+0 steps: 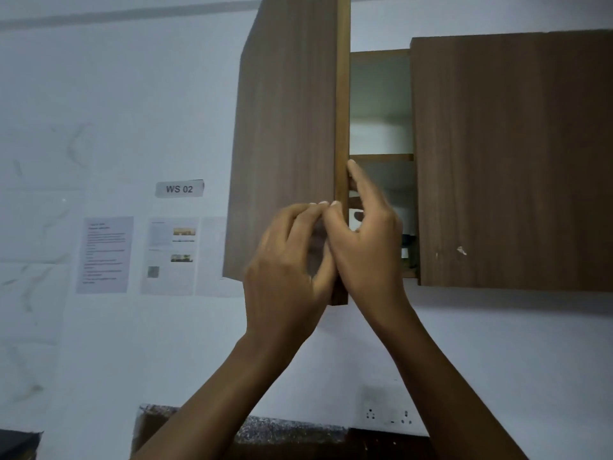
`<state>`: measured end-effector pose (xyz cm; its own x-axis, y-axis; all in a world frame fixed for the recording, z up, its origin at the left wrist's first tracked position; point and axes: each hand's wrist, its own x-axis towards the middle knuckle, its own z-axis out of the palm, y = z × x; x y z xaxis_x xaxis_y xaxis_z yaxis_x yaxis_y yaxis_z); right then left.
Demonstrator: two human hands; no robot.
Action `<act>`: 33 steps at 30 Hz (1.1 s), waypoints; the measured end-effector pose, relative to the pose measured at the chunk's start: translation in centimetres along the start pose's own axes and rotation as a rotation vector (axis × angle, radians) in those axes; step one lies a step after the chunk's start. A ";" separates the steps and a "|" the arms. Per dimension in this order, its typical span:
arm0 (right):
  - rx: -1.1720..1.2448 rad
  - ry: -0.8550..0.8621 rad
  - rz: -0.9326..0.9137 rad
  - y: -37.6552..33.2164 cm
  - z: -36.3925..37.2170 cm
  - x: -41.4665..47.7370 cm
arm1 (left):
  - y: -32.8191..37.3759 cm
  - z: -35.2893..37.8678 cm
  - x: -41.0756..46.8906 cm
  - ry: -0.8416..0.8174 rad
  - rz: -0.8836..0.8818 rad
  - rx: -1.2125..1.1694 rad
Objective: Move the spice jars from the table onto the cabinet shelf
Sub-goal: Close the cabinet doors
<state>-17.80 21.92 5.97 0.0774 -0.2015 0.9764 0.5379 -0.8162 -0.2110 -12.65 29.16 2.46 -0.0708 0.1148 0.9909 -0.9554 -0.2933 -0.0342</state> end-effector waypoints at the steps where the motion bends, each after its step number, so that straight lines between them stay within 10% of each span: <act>1: -0.017 0.015 -0.001 0.9 -0.5 0.1 | 0.0 1.2 0.0 -0.023 0.007 -0.012; 33: -0.322 0.028 0.049 25.8 -7.6 4.2 | -1.8 25.8 -3.1 -0.180 0.026 0.286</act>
<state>-10.02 -4.08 4.25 0.0713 -0.2561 0.9640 0.2403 -0.9336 -0.2658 -3.35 4.84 2.84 -0.0178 -0.0584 0.9981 -0.8330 -0.5512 -0.0471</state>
